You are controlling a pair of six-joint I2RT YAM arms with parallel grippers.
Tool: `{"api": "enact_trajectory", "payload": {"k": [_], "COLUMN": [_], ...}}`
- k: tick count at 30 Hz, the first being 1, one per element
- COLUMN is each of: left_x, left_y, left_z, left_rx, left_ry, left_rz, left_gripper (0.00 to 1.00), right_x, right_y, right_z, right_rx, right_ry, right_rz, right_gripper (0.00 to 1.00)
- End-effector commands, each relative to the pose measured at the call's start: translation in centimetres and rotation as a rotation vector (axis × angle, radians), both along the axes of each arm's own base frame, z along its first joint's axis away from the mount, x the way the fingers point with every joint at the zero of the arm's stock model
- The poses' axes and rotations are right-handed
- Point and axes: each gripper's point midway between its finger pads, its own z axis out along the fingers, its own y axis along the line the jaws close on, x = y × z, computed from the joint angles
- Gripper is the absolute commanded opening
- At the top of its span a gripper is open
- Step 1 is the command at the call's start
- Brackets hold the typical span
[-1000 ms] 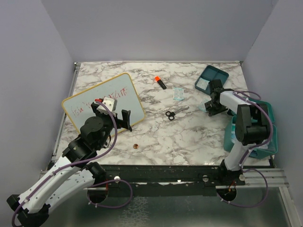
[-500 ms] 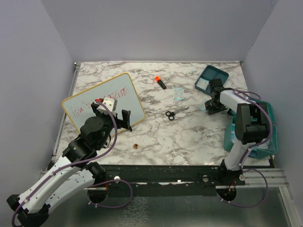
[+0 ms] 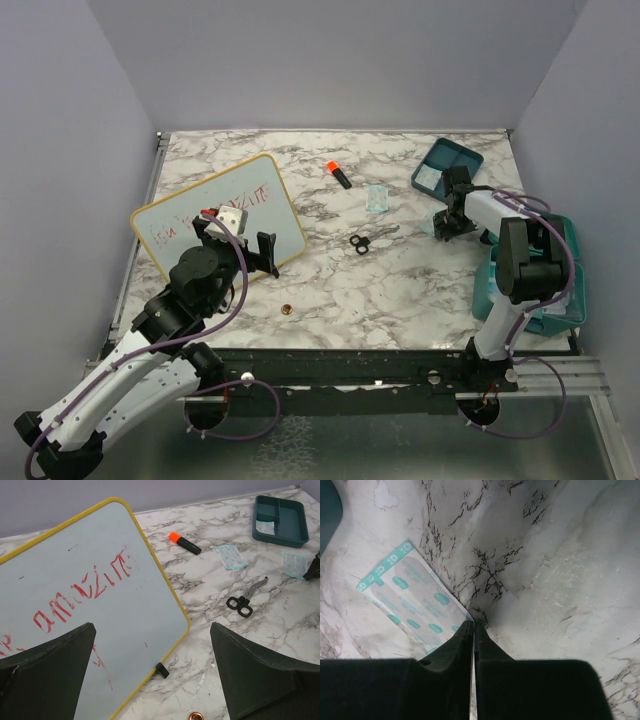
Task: Organize the medicine kit
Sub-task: Pick up the medical item at the center of the board.
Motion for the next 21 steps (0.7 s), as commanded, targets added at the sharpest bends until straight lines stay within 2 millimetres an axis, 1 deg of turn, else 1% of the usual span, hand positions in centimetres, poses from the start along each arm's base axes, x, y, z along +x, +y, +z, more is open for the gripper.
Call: {"api": "enact_trajectory", "payload": {"k": [1,2,3,7,13,17,21], "left_x": [0.0,0.0,0.0,0.0,0.0,0.0,0.0], "left_y": [-0.3,-0.2,-0.2,-0.2,-0.2,-0.3,-0.4], "left_z": [-0.1,-0.1,-0.1,-0.1,-0.1,-0.1,-0.2], "left_rx": [-0.001,-0.001,-0.002,-0.003,-0.005,-0.003,-0.001], "left_ry": [-0.008,-0.009,-0.009,-0.010,-0.010,-0.008,-0.005], "left_rz": [-0.016,-0.015,-0.016,-0.015,-0.016,-0.018,-0.018], "left_gripper": [0.99,0.99,0.99,0.99,0.99,0.99,0.99], "right_x": [-0.7,-0.7,-0.6,-0.1,0.0,0.3,0.6], "right_y": [0.0,-0.1,-0.1,-0.6,-1.5,-1.7,-1.9], "right_z": [-1.7,-1.5,-1.4,-0.3,1.8,3.6,6.1], "right_rx": [-0.006,-0.010,-0.015,-0.048,-0.111,-0.133,-0.146], "right_ry": [0.054,0.045,0.035,-0.001,-0.042,-0.094,-0.184], "right_rz": [0.020,0.027,0.033,0.066,0.092,0.114,0.118], "right_gripper": [0.04,0.01,0.01,0.01,0.00,0.00,0.01]}}
